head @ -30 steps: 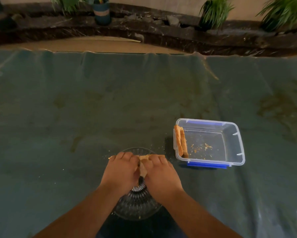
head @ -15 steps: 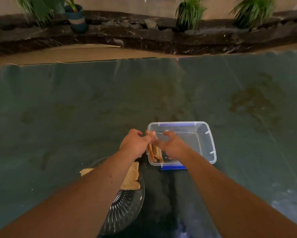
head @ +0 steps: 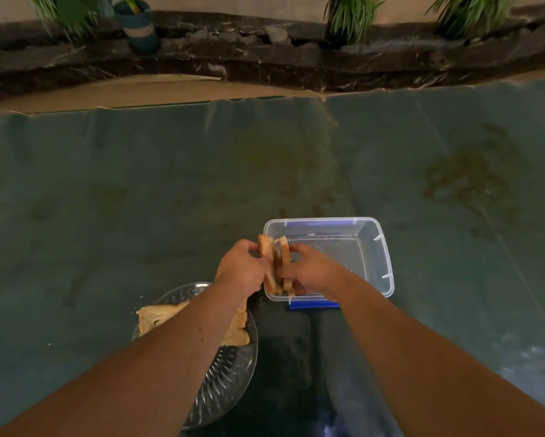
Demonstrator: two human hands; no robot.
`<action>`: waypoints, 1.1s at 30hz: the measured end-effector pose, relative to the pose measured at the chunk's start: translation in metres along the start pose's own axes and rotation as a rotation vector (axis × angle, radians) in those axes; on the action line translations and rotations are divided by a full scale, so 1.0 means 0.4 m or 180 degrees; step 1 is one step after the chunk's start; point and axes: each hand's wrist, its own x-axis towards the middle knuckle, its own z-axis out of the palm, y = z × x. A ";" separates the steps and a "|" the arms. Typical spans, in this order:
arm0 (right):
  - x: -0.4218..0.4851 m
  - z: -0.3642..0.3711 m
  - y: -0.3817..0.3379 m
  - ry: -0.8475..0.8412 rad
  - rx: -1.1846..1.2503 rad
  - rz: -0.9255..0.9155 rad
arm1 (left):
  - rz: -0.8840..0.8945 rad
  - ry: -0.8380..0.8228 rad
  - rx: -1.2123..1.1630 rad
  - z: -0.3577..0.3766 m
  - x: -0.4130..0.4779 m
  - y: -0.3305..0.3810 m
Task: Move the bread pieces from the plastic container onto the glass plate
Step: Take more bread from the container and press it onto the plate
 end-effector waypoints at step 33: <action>-0.177 0.406 0.042 0.0327 0.0644 0.0407 | -0.0757 -0.0716 -0.1970 -0.407 -0.219 -0.454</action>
